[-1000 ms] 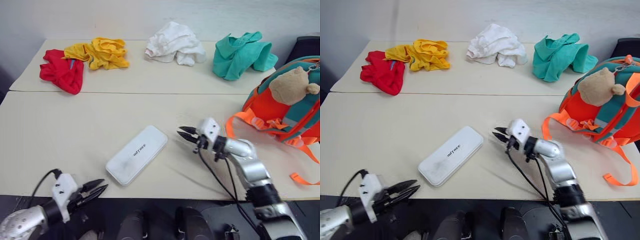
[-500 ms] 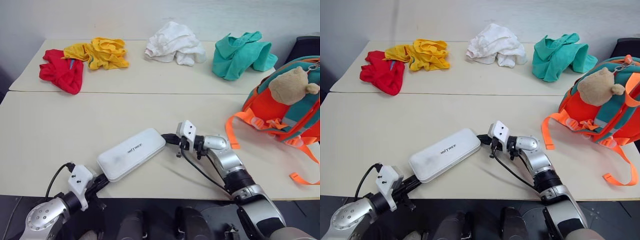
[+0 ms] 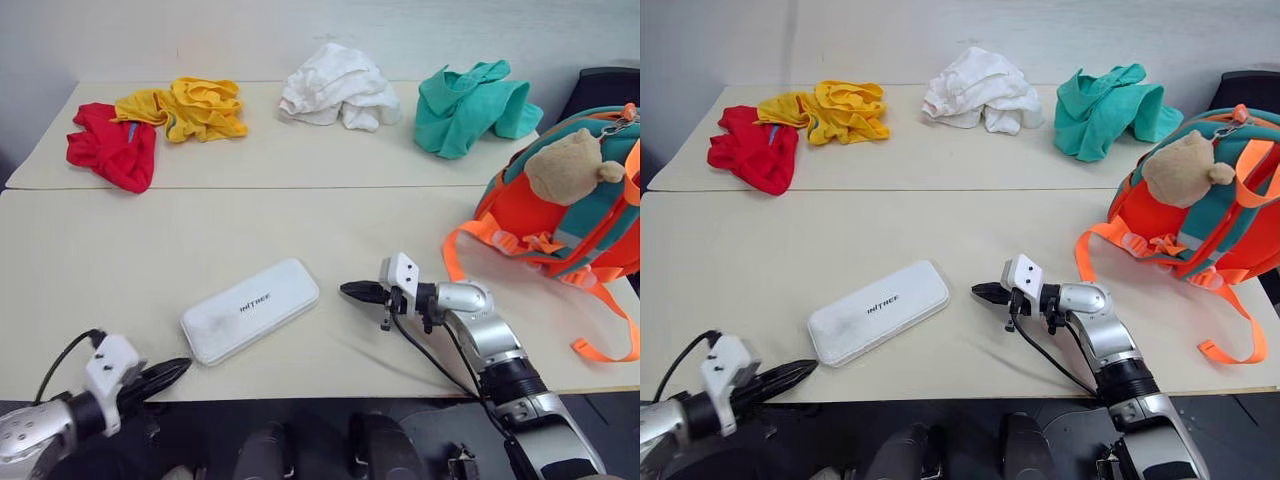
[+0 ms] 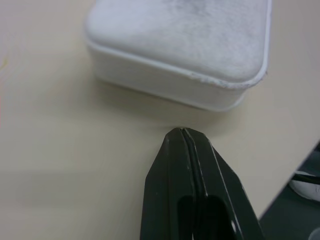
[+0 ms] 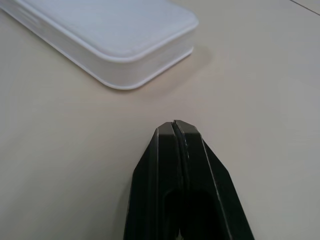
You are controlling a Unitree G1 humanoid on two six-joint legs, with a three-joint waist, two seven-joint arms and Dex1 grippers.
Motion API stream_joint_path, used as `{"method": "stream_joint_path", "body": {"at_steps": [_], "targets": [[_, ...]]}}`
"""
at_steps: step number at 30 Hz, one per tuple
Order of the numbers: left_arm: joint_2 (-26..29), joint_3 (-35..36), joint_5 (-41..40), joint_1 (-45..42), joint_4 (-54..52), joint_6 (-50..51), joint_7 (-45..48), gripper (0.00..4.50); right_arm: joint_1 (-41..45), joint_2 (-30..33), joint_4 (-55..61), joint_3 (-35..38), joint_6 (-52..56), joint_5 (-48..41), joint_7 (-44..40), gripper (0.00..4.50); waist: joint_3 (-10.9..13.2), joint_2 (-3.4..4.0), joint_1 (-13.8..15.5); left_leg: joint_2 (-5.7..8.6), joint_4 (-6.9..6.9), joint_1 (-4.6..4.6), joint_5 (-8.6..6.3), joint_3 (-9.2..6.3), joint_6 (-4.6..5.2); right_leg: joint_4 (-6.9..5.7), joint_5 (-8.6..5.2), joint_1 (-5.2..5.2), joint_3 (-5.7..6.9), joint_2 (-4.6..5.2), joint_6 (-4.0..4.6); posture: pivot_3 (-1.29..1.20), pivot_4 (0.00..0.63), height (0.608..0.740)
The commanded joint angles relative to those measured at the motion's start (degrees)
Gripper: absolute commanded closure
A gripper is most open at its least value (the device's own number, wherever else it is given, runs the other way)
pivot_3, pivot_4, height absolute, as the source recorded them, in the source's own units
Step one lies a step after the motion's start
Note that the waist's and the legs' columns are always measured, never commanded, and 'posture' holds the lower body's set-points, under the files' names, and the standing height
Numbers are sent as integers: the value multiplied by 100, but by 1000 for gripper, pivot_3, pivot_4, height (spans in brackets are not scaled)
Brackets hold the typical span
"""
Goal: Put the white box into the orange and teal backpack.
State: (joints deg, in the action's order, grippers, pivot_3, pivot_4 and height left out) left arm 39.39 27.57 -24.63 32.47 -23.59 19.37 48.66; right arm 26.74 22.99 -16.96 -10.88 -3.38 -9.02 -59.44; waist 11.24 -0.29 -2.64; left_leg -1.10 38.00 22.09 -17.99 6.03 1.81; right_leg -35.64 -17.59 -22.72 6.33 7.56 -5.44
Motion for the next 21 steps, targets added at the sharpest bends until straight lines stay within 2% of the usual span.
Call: {"method": "stream_joint_path", "body": {"at_steps": [1,4,9,15,21], "targets": [[-142,289,-141,75,89,-86,-14,4488,148,-101,16,74,-98,41,193,4500,0,0,4,0,0,1,0,-1,0,0,0,-1,0,1,0,0,150,740],[-565,321,-328,-497,54,-41,-586,4488,299,-293,-181,-8,-225,156,367,4500,1,1,11,0,0,2,0,-1,0,-2,0,-2,-2,2,1,0,150,740],[-866,100,-329,-985,54,30,-931,4488,490,-609,-384,-140,-296,269,459,4500,-1,-1,63,2,2,3,3,-1,0,-9,0,-2,0,2,0,0,150,740],[-851,-279,-191,-1091,4,174,-991,4488,507,-709,-258,-228,-178,172,257,4500,-2,-4,71,4,2,6,4,1,3,-24,1,-1,0,2,-2,0,150,740],[-771,-575,-66,-1578,305,131,-1025,4488,132,-421,521,-243,231,-134,-195,4500,-2,-4,113,4,3,5,6,-3,4,-20,1,-1,2,3,-1,0,150,740]]}}
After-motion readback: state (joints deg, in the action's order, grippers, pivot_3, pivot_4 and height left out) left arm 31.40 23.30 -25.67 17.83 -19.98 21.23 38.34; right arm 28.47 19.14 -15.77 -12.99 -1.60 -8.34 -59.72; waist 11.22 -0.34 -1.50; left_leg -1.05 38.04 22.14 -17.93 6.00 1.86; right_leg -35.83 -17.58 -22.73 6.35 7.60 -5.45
